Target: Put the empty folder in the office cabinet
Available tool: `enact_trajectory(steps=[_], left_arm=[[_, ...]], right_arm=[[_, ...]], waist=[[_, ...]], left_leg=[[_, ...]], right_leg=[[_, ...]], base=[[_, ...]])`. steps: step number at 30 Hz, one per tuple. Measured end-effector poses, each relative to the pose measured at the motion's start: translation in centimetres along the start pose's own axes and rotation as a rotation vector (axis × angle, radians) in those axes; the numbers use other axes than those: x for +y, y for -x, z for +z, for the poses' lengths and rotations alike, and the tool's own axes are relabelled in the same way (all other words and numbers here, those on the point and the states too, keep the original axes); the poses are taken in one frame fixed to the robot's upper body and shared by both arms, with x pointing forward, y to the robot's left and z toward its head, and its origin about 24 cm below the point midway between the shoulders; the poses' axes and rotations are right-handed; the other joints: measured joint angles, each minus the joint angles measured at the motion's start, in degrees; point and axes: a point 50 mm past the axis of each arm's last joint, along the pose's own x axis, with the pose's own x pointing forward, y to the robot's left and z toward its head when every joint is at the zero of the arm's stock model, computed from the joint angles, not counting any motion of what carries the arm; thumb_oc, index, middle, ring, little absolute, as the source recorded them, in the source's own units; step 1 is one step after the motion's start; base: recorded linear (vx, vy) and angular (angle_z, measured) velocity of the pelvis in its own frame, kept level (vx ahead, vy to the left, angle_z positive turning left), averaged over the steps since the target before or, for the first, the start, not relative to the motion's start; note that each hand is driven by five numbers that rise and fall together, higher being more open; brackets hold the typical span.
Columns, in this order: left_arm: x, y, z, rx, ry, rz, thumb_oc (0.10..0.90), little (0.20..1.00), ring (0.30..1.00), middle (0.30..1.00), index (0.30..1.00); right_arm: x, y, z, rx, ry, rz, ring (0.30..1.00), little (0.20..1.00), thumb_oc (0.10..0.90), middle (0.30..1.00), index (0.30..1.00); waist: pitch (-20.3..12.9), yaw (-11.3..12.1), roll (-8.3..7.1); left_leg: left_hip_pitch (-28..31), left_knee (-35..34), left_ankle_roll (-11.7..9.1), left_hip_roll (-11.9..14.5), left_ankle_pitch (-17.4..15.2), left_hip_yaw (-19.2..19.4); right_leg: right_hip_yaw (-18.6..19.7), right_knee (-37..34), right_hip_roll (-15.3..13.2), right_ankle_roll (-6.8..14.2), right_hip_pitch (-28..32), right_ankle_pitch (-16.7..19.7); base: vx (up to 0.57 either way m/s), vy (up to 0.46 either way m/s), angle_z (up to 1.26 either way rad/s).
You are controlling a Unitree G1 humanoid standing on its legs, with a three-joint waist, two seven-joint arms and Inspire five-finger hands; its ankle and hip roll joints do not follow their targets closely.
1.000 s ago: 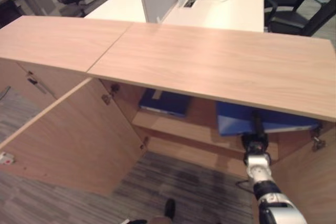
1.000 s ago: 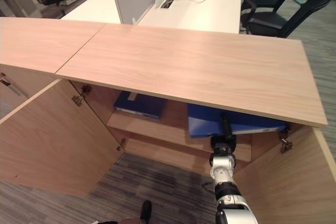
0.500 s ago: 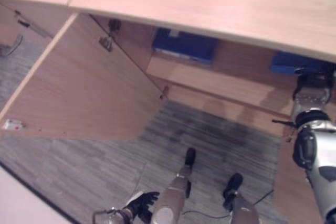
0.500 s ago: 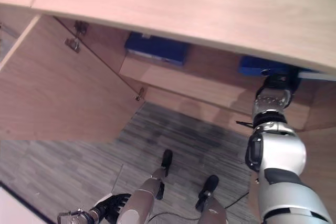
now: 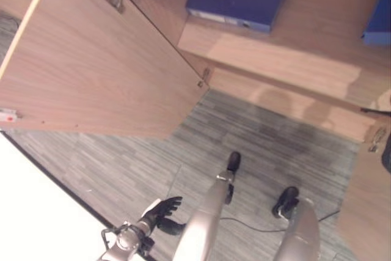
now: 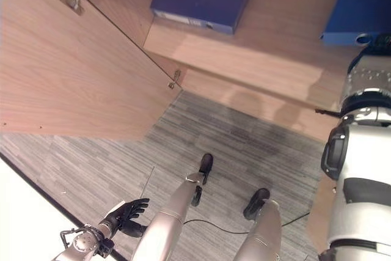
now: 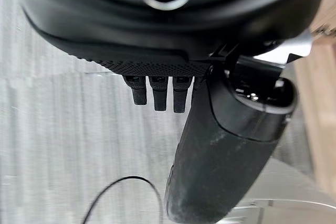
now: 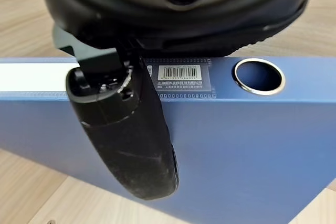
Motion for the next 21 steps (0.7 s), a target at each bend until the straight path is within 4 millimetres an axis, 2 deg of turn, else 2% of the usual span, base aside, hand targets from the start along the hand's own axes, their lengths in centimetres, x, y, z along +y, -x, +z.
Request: enact_trajectory(steps=[3, 6, 8, 13, 14, 19, 21], left_arm=[[0.1, 0.1, -0.1, 0.005, 0.002, 0.005, 0.800, 0.900, 0.900, 0.900, 0.900], [-0.1, 0.2, 0.0, -0.003, -0.007, -0.009, 0.800, 0.900, 0.900, 0.900, 0.900], [-0.1, 0.1, 0.5, -0.032, 0.021, -0.010, 0.800, 0.900, 0.900, 0.900, 0.900], [0.1, 0.1, 0.9, -0.058, 0.025, -0.002, 0.800, 0.900, 0.900, 0.900, 0.900], [0.1, 0.1, 0.9, -0.057, 0.025, -0.005, 0.800, 0.900, 0.900, 0.900, 0.900], [-0.6, 0.4, 0.3, -0.040, 0.024, -0.037, 0.800, 0.900, 0.900, 0.900, 0.900], [-0.8, 0.6, -0.2, -0.029, 0.030, -0.041, 0.800, 0.900, 0.900, 0.900, 0.900]], right_arm=[[0.3, 0.0, 0.4, -0.011, 0.002, 0.007, 0.300, 0.300, 0.400, 0.300, 0.300], [0.3, 0.1, 0.0, -0.017, -0.018, 0.007, 0.300, 0.300, 0.400, 0.300, 0.300], [0.3, 0.2, -0.4, -0.011, -0.045, 0.002, 0.300, 0.300, 0.400, 0.300, 0.300], [0.3, 0.2, -0.3, -0.015, -0.048, 0.000, 0.300, 0.300, 0.400, 0.300, 0.300], [0.3, 0.2, -0.2, -0.013, -0.055, -0.002, 0.900, 0.900, 0.800, 0.900, 0.900], [0.0, 0.1, -0.4, 0.002, -0.059, -0.021, 0.900, 0.900, 0.800, 0.900, 0.900], [0.1, 0.2, -0.5, 0.011, -0.011, -0.015, 0.900, 0.900, 0.800, 0.900, 0.900]], waist=[[-0.07, 0.64, 0.24], [-0.33, 0.80, 0.64], [-0.85, 0.77, 1.38], [-1.73, 1.51, 2.59], [-2.03, 1.67, 3.00], [-2.43, 1.85, 3.54], [-2.45, 1.55, 3.55]], left_leg=[[-1.00, -0.43, -0.13, 0.05, 0.57, -0.17], [-0.72, -2.52, -0.49, 0.00, 2.17, -0.84], [-0.58, -3.19, -1.53, 0.04, 3.21, -1.54], [0.88, -5.53, -1.81, -0.07, 4.58, -2.13], [1.64, -6.81, -1.70, -0.20, 5.20, -2.62], [4.37, -10.02, -1.66, -0.60, 5.91, -3.46], [4.51, -10.42, -1.51, -0.62, 6.07, -3.91]], right_leg=[[0.15, 0.92, -0.01, -0.62, -1.71, -0.22], [-0.49, 1.36, 0.04, -1.41, -2.21, -0.66], [-0.94, 1.56, 0.02, -1.74, -2.25, -0.83], [-1.22, 1.79, -0.04, -1.72, -1.76, -1.01], [-1.51, 1.80, -0.25, -1.83, -1.42, -1.01], [-2.16, 1.80, -0.72, -2.33, 0.16, -1.29], [-2.40, 1.54, -0.73, -2.61, 0.23, -1.09]], base=[[0.01, -0.024, 0.03], [0.01, -0.040, 0.11], [0.03, -0.037, 0.11], [0.02, -0.021, 0.07], [0.02, -0.015, 0.13], [0.01, -0.007, 0.09], [0.00, 0.000, 0.00]])
